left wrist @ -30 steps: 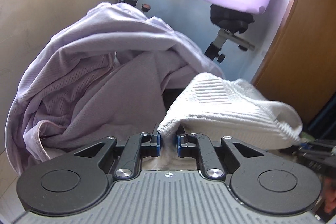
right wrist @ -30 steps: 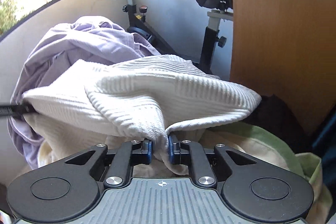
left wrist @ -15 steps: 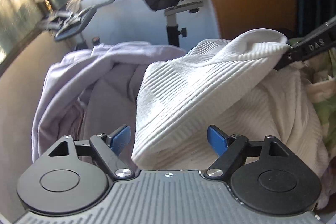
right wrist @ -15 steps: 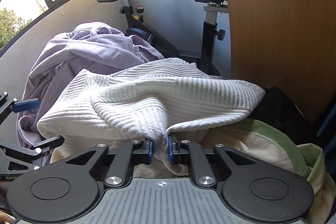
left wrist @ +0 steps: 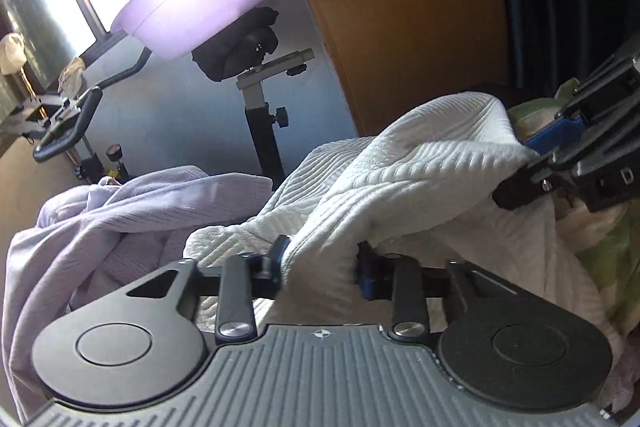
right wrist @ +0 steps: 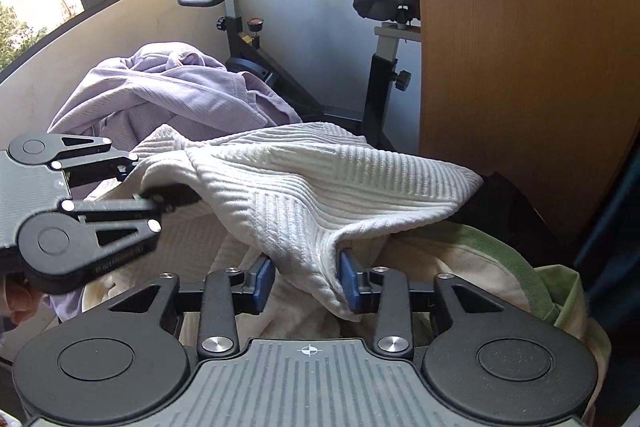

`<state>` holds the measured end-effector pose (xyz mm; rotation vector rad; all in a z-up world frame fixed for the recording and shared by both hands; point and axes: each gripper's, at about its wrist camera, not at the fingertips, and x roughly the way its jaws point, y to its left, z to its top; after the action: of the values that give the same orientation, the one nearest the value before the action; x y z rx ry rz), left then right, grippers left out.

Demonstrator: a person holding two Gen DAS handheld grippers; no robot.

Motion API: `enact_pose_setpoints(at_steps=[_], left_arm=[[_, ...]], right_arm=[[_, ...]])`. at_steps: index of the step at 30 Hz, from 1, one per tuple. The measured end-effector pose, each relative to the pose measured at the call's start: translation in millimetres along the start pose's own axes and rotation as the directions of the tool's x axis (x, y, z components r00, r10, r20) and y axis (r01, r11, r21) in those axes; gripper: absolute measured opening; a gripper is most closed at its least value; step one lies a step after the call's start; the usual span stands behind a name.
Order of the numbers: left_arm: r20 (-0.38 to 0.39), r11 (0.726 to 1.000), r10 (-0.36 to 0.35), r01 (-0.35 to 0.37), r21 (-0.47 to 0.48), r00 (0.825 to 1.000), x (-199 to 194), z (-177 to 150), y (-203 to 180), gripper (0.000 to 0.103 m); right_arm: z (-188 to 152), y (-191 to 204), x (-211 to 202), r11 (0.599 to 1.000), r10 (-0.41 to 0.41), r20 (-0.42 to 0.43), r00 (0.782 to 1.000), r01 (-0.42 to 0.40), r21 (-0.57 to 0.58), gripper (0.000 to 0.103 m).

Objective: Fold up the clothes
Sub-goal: 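Close the right gripper on the white top while the left gripper holds it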

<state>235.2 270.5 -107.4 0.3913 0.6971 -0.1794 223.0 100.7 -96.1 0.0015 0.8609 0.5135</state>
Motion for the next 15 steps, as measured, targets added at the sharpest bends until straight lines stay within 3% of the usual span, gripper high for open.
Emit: enact_pose_setpoints(at_steps=[3, 6, 9, 11, 15], left_arm=[[0.013, 0.994, -0.008, 0.009, -0.108, 1.0, -10.3, 2.6, 22.0, 0.012], [0.054, 0.973, 0.033, -0.02, -0.23, 0.998, -27.6, 7.7, 53.1, 0.011], [0.086, 0.936, 0.088, -0.053, -0.349, 0.992, -44.7, 10.3, 86.0, 0.01], [0.085, 0.895, 0.14, -0.089, -0.436, 0.987, -54.6, 6.5, 111.8, 0.009], [0.028, 0.84, 0.215, -0.17, -0.515, 0.976, -59.8, -16.5, 148.0, 0.009]], right_arm=[[-5.6, 5.3, -4.7, 1.0, -0.027, 0.012, 1.0, 0.027, -0.007, 0.056], [-12.7, 9.8, -4.2, 0.999, -0.033, 0.005, 0.999, 0.033, -0.012, 0.063], [-20.5, 14.1, -1.5, 0.999, -0.031, -0.012, 0.999, 0.031, -0.015, 0.064], [-26.1, 18.3, 4.1, 0.999, -0.032, -0.032, 0.999, 0.032, -0.01, 0.064], [-37.7, 23.5, 21.1, 0.999, -0.04, -0.076, 0.996, 0.042, 0.017, 0.064]])
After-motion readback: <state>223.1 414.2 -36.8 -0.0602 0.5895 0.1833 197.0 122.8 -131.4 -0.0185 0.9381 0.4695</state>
